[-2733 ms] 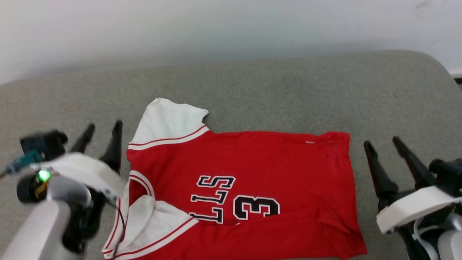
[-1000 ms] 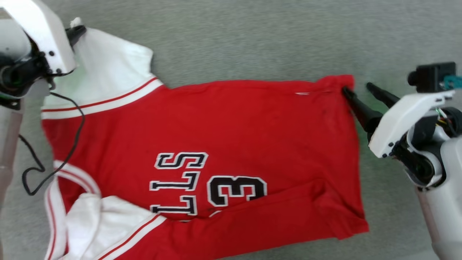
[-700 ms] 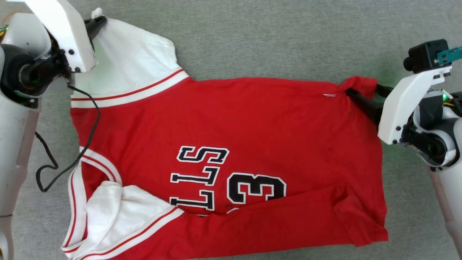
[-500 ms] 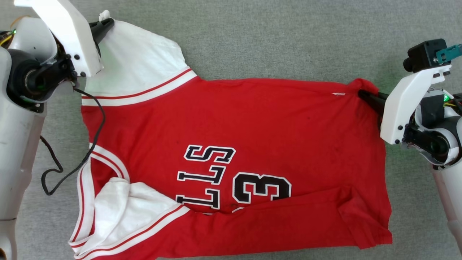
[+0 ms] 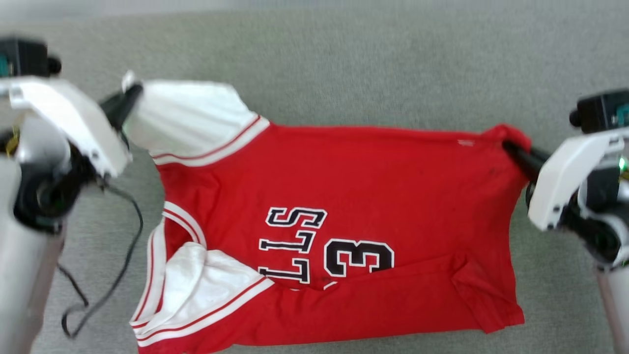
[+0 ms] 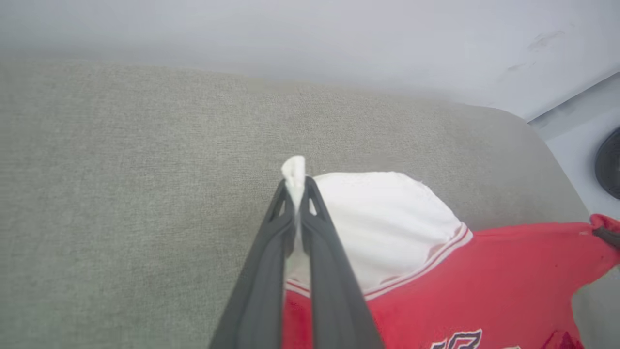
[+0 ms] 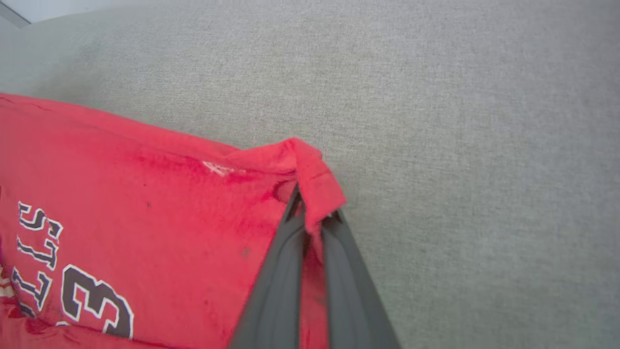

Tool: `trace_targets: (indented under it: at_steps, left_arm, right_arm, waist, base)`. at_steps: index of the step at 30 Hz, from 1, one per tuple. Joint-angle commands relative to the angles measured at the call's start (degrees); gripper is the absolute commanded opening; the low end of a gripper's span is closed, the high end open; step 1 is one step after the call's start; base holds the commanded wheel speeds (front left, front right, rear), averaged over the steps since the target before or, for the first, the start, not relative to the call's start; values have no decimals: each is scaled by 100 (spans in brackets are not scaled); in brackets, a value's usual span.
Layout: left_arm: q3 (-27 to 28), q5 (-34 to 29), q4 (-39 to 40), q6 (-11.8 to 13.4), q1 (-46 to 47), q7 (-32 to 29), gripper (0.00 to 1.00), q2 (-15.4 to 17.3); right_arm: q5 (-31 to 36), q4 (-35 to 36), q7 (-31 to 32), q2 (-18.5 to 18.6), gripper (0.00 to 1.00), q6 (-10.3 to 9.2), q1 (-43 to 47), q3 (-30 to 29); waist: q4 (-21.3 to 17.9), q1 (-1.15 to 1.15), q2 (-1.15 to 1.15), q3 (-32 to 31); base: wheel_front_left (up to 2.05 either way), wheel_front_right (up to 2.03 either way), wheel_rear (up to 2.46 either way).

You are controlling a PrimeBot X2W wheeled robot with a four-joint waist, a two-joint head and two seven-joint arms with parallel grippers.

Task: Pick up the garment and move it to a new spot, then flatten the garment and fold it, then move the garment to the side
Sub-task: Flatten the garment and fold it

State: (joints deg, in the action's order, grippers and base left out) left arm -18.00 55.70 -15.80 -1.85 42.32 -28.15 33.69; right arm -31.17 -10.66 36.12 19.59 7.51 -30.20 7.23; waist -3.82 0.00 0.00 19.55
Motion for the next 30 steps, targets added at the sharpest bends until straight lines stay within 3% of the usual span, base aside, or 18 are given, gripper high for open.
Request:
trace_targets:
  at_steps: [1,7,18,19,20,21,23,30]
  left_arm:
    - [119,91,144,57,-323,133,0,46]
    - [412,386,842,358,-1919,553,0,56]
    - [316,797,953,672,-3749,889,0,-514]
    - [259,804,908,671,-3826,870,0,-559]
    - [214,829,869,653,-3875,860,12,-624]
    - [146,837,833,628,-3926,833,39,-677]
    - [102,772,751,608,-3962,950,100,-741]
    - [74,186,653,575,-3982,1866,100,-860]
  right_arm:
    - [47,98,-67,-72,0,-3,245,-60]
    - [123,323,-228,-173,0,-4,1152,-262]
    - [104,-89,-756,-383,0,-4,2188,-537]
    - [114,-165,-805,-403,25,-4,2269,-518]
    - [113,-232,-862,-431,67,-4,2330,-507]
    - [89,-296,-919,-470,100,-4,2364,-504]
    - [97,-394,-1045,-496,100,-4,2430,-470]
    - [18,-303,-1436,-440,100,-4,2817,-191]
  waist:
    - [119,0,0,-351]
    - [217,0,0,-773]
    - [376,0,0,-936]
    - [372,0,0,-949]
    - [367,0,0,-953]
    - [360,0,0,-957]
    - [348,0,0,-968]
    - [260,0,0,-1175]
  base:
    - [0,0,0]
    - [0,0,0]
    - [0,0,0]
    - [0,0,0]
    - [0,0,0]
    - [0,0,0]
    - [0,0,0]
    - [0,0,0]
